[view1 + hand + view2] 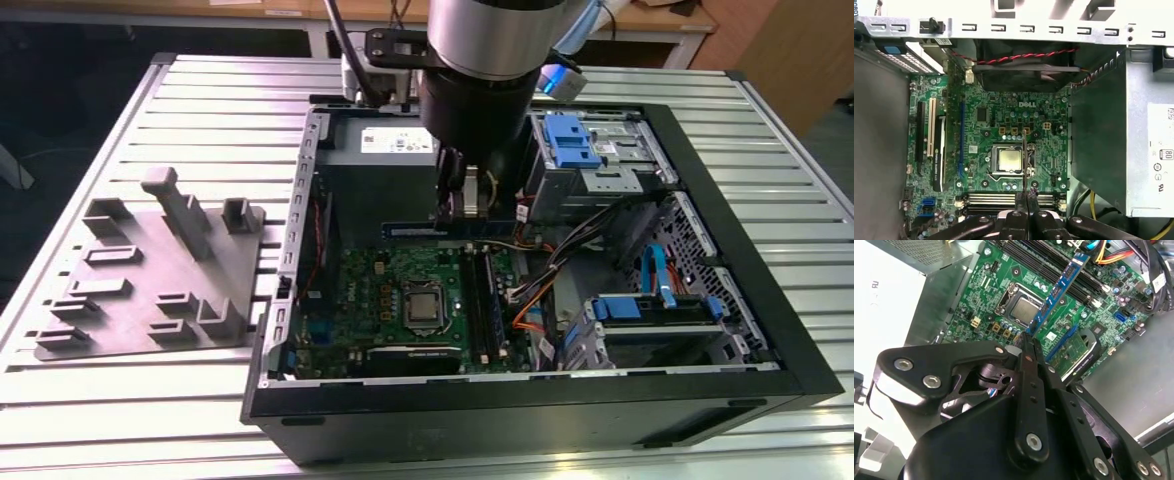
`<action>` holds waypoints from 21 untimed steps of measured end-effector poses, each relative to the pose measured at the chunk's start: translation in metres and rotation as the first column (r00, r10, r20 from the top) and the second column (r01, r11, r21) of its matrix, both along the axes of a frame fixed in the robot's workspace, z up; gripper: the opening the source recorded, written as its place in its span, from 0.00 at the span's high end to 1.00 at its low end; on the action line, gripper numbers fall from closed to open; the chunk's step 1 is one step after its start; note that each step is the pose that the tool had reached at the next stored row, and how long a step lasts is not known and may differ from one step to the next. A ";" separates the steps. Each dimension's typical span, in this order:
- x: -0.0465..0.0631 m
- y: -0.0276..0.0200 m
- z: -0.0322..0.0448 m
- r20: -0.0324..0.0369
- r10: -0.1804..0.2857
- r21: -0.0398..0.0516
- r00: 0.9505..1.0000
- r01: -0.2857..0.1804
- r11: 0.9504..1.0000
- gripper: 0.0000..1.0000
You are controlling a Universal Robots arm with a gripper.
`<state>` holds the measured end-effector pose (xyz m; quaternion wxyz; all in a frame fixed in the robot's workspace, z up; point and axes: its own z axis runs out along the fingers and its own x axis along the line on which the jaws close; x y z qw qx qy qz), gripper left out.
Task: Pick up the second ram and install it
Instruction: 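Pick up the second ram and move it above second insertion slot, then insert the second ram into the second slot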
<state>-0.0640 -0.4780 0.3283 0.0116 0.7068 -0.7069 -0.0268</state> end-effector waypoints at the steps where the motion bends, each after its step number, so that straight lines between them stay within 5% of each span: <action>1: 0.000 0.0000 -0.0016 0.000 0.000 0.000 1.000 0.000 1.000 0.92; 9: 0.000 0.0000 -0.0125 0.000 0.000 0.000 1.000 0.000 1.000 0.92; 21: 0.000 0.0001 -0.0144 0.000 0.000 0.000 1.000 0.000 1.000 0.92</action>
